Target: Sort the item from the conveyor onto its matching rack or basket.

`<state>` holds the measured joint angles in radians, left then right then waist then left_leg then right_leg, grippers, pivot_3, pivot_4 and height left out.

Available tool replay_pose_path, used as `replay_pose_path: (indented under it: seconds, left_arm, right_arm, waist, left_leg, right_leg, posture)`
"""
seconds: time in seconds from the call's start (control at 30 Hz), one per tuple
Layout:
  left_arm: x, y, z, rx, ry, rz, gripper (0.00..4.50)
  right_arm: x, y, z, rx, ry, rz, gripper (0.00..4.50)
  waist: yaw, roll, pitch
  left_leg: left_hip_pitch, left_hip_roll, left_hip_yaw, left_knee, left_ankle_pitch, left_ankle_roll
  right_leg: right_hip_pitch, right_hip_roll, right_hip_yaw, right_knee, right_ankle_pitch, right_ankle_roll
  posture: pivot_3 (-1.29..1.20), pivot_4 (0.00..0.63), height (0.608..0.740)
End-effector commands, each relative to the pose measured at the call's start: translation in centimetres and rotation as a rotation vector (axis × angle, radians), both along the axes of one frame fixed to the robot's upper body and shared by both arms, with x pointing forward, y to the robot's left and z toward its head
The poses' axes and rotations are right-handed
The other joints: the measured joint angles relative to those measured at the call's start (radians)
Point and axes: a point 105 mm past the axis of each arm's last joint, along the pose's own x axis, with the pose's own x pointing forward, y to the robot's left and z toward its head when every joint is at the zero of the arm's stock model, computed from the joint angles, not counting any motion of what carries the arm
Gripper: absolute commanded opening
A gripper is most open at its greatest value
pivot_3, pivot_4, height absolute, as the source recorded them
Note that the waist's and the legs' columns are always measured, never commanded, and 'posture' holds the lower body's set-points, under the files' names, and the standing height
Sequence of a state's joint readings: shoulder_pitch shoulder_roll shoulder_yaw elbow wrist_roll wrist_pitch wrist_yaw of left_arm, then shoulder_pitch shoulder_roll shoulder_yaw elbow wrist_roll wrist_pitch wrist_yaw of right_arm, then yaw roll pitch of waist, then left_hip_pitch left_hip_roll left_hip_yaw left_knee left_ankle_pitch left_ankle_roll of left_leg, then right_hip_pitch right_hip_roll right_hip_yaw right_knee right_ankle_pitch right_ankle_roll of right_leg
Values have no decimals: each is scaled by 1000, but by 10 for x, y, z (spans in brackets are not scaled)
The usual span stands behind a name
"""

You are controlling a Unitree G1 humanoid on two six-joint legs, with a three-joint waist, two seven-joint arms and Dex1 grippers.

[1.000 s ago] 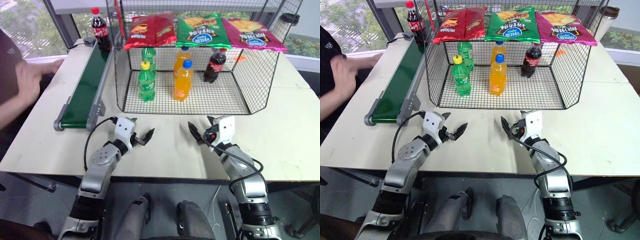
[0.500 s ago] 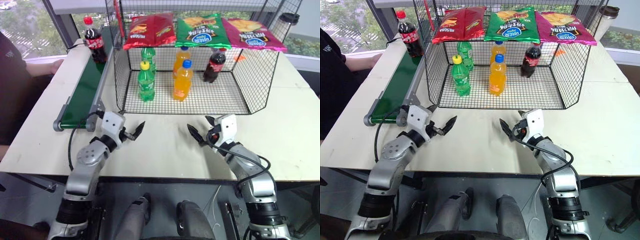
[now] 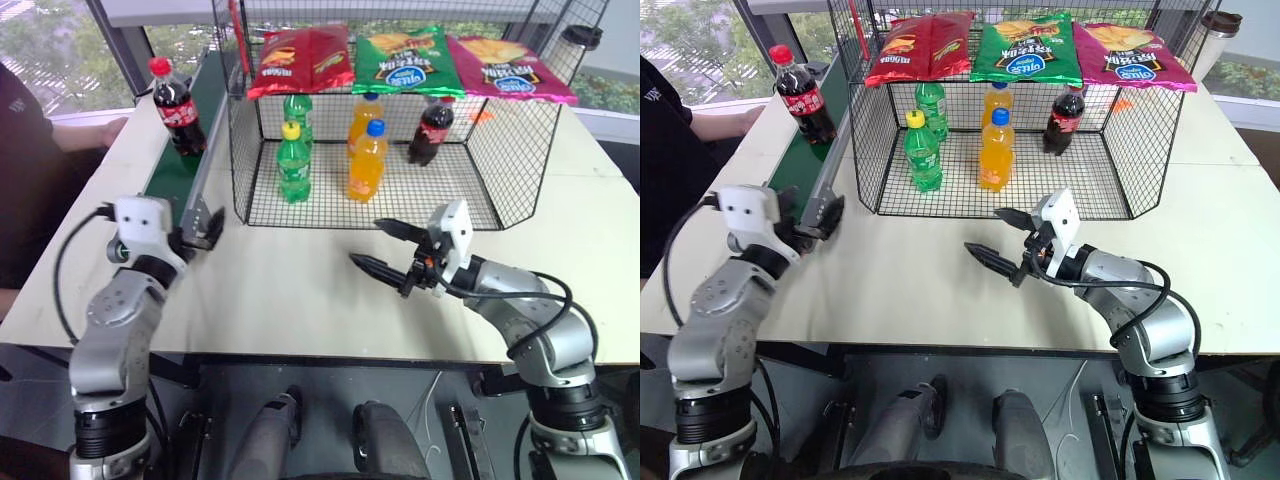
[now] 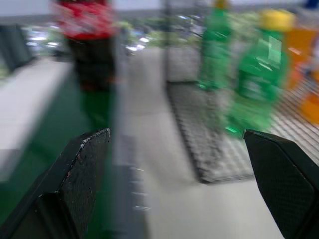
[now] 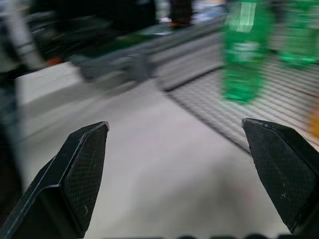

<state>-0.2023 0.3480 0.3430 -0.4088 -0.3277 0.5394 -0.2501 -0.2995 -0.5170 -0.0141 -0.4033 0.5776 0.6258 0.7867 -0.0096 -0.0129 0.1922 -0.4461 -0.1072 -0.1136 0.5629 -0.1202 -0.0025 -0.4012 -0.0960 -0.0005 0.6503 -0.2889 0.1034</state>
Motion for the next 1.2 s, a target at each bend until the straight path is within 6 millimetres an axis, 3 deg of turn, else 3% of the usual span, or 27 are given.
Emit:
replay_pose_path:
  seconds: [0.03,0.1,0.33,1.1,1.2]
  left_arm:
    - [-3,22,16,-34,-55,87,4500]
    - [-4,35,17,-48,-57,143,4500]
    - [-7,50,4,-44,-17,192,4500]
    - [4,42,-12,3,15,166,4500]
    - [4,46,-7,-17,-15,176,3623]
  right_arm:
    - [-11,10,11,-1,-27,87,4424]
    - [-11,12,10,-3,-25,93,4424]
    - [-5,15,7,18,-22,68,4424]
    - [-7,17,-2,22,-17,31,4424]
    - [-6,16,-1,19,-19,21,4500]
  waist:
    - [1,0,0]
    - [2,0,0]
    - [1,0,0]
    - [0,0,0]
    - [1,0,0]
  left_leg:
    - [0,0,0,0,0,0]
    - [0,0,0,0,0,0]
    - [0,0,0,0,0,0]
    - [0,0,0,0,0,0]
    - [0,0,0,0,0,0]
  right_leg:
    - [1,0,0,-1,0,0]
    - [1,0,0,-2,0,0]
    - [1,0,0,-2,0,0]
    - [1,0,0,-2,0,0]
    - [1,0,0,-2,0,0]
  posture:
    - [0,150,738]
    - [0,150,738]
    - [0,150,738]
    - [0,150,738]
    - [0,150,738]
